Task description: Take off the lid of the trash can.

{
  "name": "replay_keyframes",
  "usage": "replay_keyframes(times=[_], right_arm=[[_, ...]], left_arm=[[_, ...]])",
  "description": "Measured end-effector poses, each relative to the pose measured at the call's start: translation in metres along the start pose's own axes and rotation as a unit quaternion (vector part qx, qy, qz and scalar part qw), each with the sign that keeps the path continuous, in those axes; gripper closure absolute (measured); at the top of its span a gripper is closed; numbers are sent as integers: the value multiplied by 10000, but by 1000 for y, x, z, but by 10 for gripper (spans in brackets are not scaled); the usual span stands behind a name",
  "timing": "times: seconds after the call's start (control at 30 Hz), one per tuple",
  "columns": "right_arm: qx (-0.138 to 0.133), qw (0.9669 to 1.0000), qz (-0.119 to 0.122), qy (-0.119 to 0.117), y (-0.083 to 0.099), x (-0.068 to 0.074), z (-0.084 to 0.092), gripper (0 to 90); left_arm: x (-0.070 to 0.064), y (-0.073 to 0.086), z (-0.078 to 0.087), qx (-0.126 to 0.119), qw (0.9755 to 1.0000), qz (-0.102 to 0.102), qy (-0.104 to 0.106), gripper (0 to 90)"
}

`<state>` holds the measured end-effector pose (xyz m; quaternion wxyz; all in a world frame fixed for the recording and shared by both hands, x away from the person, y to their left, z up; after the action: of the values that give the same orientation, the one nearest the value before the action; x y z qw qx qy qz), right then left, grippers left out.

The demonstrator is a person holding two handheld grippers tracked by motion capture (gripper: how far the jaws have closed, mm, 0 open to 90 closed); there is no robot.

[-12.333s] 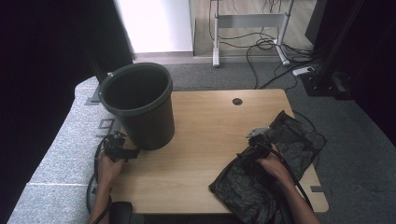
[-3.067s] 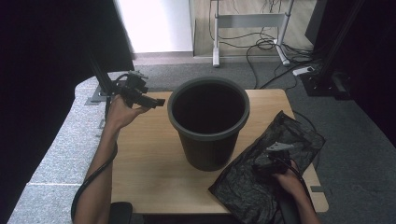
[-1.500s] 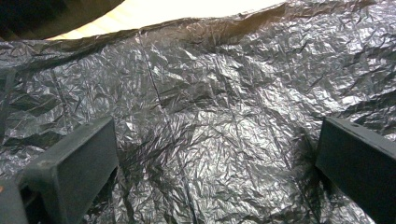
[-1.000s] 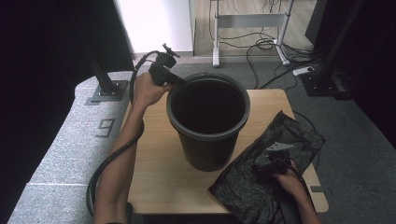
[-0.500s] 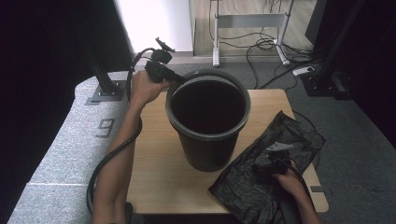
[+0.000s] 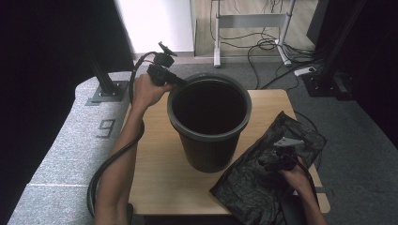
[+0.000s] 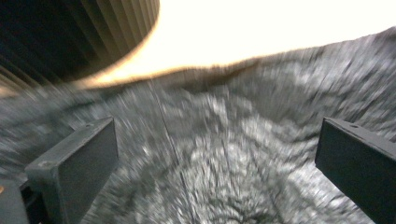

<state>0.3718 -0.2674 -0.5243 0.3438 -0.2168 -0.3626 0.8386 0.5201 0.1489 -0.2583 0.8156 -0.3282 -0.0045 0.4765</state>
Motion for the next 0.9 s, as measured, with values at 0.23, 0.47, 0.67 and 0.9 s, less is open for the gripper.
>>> replay_keyframes(times=[0.23, 0.47, 0.67, 0.9], right_arm=[[-335, 9990, 253, -122, -47, 0, 29, 0], [-536, 9969, 513, -273, -96, 0, 55, 0], [-716, 9942, 637, -489, -128, 0, 73, 0], [-854, 9921, 726, -563, -154, -1, 87, 0]], left_arm=[[1, 2, 0, -28, 9999, 94, 59, 793], [4, 3, 0, -48, 9998, 172, 85, 793], [5, 4, 0, -87, 9997, 204, 101, 792], [4, 3, 0, -105, 9997, 188, 108, 791]])
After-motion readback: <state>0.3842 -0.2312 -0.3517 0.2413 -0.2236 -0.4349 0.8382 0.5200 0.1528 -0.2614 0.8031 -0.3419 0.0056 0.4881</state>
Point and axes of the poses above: each handheld gripper's, and its own axes: z roughly backward along the jaws, y roughly out of its underside, x roughly to its left, the point moved 1 cm from there along -z, roughly forward along the jaws, and after that the axes turned 13 degrees about z, right-handed, at the moved point
